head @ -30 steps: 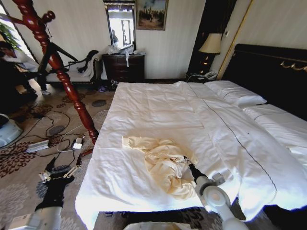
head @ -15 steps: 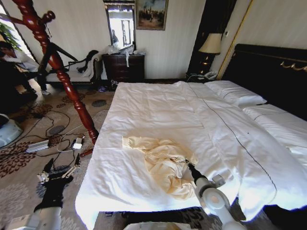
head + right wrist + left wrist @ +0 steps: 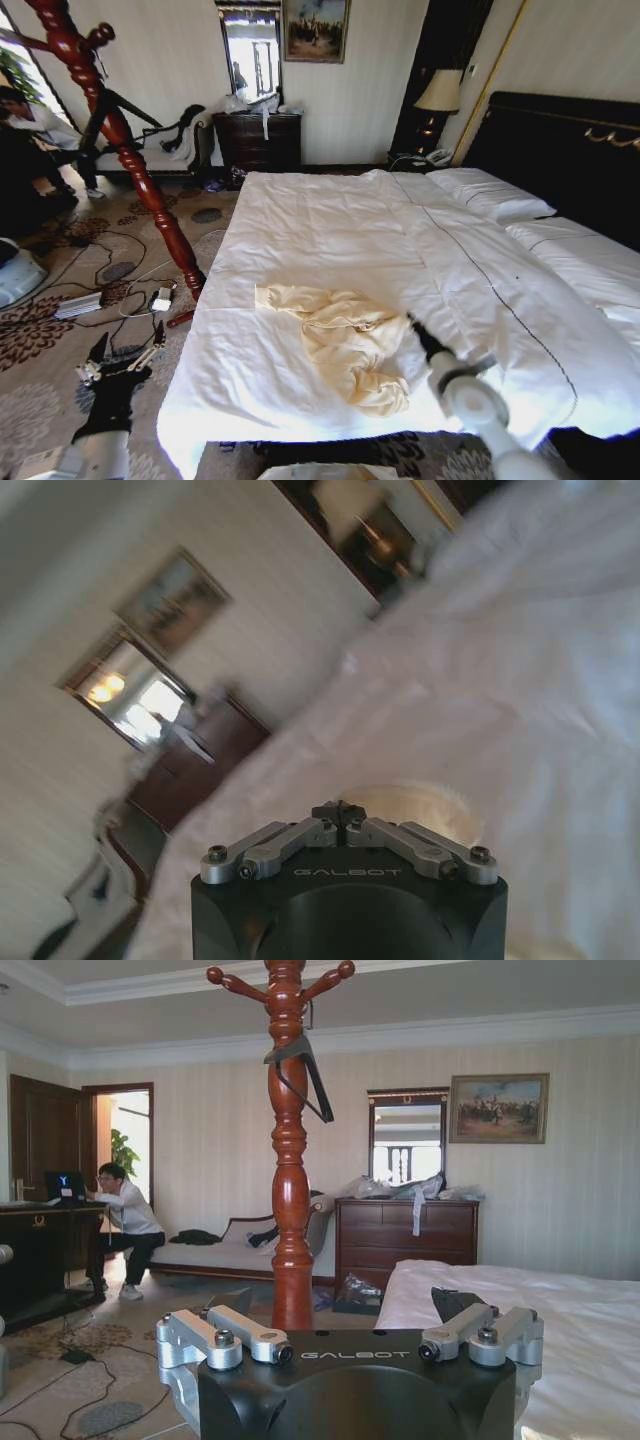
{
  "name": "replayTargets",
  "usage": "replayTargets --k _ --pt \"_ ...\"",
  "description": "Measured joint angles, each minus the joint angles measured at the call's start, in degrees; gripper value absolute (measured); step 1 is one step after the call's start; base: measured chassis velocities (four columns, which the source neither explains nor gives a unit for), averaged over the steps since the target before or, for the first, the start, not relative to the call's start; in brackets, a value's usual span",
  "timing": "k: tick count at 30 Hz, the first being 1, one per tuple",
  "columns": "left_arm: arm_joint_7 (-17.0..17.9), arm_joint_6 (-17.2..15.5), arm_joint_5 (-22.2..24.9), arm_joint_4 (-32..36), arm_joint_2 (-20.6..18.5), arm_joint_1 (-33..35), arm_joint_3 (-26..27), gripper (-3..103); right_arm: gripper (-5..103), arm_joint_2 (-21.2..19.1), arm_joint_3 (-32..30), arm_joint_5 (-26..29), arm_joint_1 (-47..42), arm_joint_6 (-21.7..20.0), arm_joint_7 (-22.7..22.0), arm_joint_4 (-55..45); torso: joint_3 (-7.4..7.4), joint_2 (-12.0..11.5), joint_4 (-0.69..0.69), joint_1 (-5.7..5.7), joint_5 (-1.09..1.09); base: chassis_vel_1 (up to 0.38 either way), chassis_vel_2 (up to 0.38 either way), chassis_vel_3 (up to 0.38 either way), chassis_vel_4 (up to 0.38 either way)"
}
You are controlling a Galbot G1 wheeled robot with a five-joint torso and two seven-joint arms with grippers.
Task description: Pick up the clothes from the bed and hang them on the clothes hanger.
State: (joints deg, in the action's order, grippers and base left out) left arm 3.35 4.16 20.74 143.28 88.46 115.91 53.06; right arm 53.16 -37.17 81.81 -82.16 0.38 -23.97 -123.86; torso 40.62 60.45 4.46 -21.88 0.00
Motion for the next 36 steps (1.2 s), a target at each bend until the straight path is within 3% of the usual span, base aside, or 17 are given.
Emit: replayTargets --k 4,9,15,17,22,28,33,36 --pt "0.0 0.0 -0.6 0.0 0.4 -0.3 -0.8 100 0 -5.3 -2.8 2.3 4.4 2.4 5.6 1.4 0.00 0.0 0.00 0.00 0.01 0.000 0.000 0.000 0.000" --pt "0.0 0.0 -0.6 0.0 0.5 -0.6 -0.9 100 0 -9.7 -3.9 4.1 9.3 3.2 9.4 2.5 0.00 0.0 0.02 0.00 0.00 0.000 0.000 0.000 0.000" --pt "0.1 0.0 -0.6 0.0 0.7 -0.6 -0.9 100 0 -13.4 -2.6 7.9 20.5 3.1 9.2 5.1 0.00 0.0 -0.01 0.00 0.00 0.000 0.000 0.000 0.000" --pt "0.1 0.0 -0.6 0.0 0.7 -0.6 -0.9 100 0 -15.7 -0.6 10.3 28.6 3.3 8.1 8.1 0.00 0.0 -0.01 0.00 0.00 0.000 0.000 0.000 0.000" --pt "0.1 0.0 -0.5 0.0 0.5 -0.7 -0.9 100 0 -18.7 -0.2 11.8 35.4 3.5 8.2 10.5 0.00 0.0 -0.01 0.00 -0.02 0.000 0.000 0.000 0.000" --pt "0.1 0.1 -0.5 0.0 0.2 -1.0 -1.1 100 0 -19.8 -3.8 9.3 28.7 3.5 8.4 8.5 -0.01 0.0 0.04 0.00 0.02 0.000 0.000 0.000 0.000" --pt "0.2 0.2 -0.5 0.0 0.0 -1.2 -1.3 100 0 -18.3 -6.3 6.1 21.9 3.7 7.8 7.2 0.00 0.0 0.00 0.00 0.01 0.000 0.000 0.000 0.000" --pt "0.2 0.2 -0.4 0.0 -0.3 -1.6 -1.4 100 0 -15.7 -8.2 2.5 13.1 1.8 0.1 2.5 -0.01 0.0 0.01 0.00 0.01 0.000 0.000 0.000 0.000"
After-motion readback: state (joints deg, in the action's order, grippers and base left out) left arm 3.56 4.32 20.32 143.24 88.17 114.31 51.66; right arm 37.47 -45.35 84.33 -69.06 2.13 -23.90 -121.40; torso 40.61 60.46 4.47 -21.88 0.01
